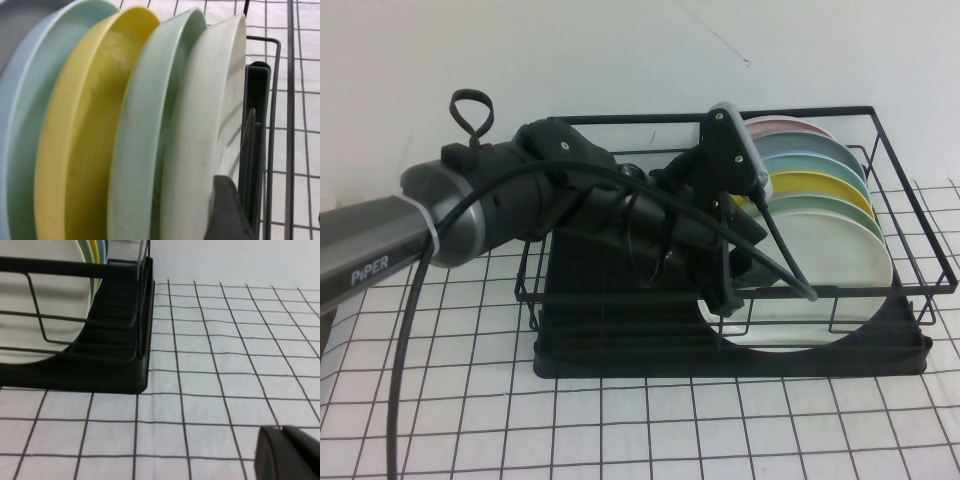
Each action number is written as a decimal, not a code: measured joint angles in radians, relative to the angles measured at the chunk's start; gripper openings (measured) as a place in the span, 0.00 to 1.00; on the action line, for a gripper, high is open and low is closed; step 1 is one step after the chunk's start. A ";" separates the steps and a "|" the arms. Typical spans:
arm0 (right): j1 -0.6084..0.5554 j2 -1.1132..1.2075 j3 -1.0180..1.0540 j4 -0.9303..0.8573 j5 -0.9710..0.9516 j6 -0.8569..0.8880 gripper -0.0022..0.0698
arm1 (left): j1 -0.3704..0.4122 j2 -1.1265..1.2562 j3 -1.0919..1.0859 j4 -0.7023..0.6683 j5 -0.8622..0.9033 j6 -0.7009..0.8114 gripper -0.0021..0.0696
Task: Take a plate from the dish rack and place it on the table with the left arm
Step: Grasp the plate from the shelf, then place the plate from the table
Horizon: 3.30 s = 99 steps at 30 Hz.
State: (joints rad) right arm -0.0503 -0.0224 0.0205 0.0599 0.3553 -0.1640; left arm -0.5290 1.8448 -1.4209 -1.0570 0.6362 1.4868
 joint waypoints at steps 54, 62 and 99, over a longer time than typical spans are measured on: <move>0.000 0.000 0.000 0.000 0.000 0.000 0.03 | 0.000 0.021 -0.012 -0.074 -0.146 0.058 0.16; 0.000 0.000 0.000 0.000 0.000 0.000 0.03 | 0.004 -0.137 -0.031 -0.082 -0.148 0.010 0.14; 0.000 0.000 0.000 0.000 0.000 0.000 0.03 | -0.237 -0.103 0.117 0.581 0.165 -1.165 0.13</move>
State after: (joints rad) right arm -0.0503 -0.0224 0.0205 0.0599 0.3553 -0.1640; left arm -0.7659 1.7422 -1.3041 -0.4761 0.8009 0.3217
